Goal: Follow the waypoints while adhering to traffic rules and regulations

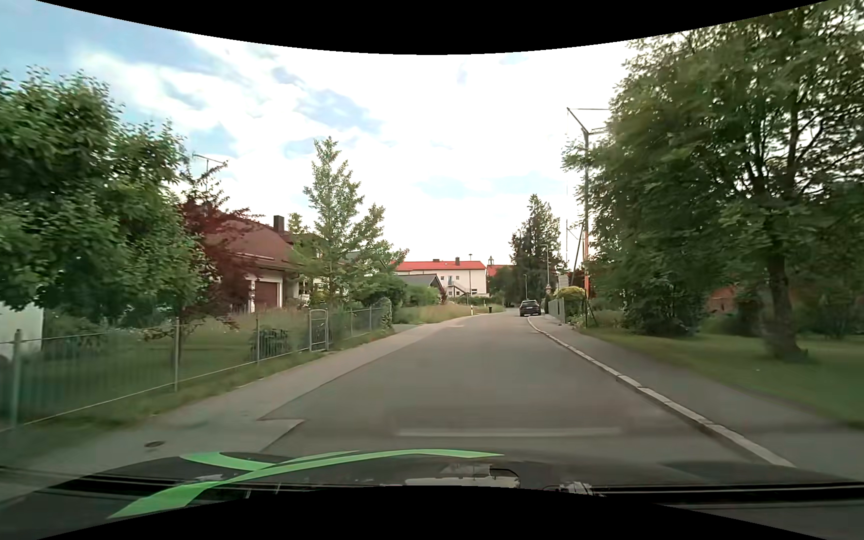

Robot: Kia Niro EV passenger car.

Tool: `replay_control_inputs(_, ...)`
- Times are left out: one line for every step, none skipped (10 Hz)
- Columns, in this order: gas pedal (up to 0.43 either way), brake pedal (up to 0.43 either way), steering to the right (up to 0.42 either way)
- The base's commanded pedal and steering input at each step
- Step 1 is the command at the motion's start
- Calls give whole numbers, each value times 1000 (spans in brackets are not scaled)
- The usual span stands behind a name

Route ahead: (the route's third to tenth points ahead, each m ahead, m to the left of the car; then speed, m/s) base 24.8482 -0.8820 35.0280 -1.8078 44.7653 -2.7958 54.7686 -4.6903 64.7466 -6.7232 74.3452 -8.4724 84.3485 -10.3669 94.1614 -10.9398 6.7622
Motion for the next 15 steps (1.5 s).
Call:
replay_control_inputs(157,0,29)
replay_control_inputs(98,0,31)
replay_control_inputs(79,0,31)
replay_control_inputs(79,0,33)
replay_control_inputs(87,0,35)
replay_control_inputs(98,0,36)
replay_control_inputs(110,0,35)
replay_control_inputs(110,0,32)
replay_control_inputs(110,0,28)
replay_control_inputs(130,0,24)
replay_control_inputs(150,0,20)
replay_control_inputs(150,0,17)
replay_control_inputs(150,0,14)
replay_control_inputs(150,0,11)
replay_control_inputs(150,0,9)
